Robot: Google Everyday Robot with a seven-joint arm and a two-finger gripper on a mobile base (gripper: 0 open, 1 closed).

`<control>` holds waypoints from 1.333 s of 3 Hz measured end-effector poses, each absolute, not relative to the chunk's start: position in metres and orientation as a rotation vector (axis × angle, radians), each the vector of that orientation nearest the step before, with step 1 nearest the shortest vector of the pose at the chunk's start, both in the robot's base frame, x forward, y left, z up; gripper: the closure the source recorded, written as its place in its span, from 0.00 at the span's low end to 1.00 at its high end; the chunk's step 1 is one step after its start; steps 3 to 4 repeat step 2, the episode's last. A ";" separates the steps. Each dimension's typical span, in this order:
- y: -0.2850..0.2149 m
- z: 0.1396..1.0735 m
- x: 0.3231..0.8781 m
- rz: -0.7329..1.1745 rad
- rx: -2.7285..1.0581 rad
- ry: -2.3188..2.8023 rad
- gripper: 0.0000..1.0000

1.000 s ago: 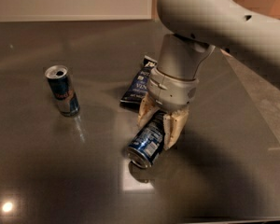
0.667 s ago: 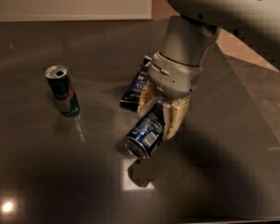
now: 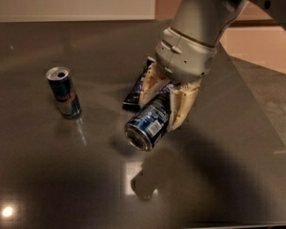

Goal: Pick pepsi can

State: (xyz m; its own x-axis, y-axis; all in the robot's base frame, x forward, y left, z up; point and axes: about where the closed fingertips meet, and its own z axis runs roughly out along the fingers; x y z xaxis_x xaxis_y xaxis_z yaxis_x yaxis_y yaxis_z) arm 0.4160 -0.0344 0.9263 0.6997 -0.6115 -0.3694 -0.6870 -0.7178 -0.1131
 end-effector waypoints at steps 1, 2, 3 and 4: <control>-0.033 0.949 0.412 0.411 -2.640 0.999 1.00; -0.033 0.949 0.412 0.410 -2.640 0.999 1.00; -0.033 0.949 0.412 0.410 -2.640 0.999 1.00; -0.033 0.949 0.412 0.410 -2.640 0.999 1.00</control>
Offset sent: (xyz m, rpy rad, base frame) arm -0.0032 0.0005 0.0187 0.0278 -0.0334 0.0066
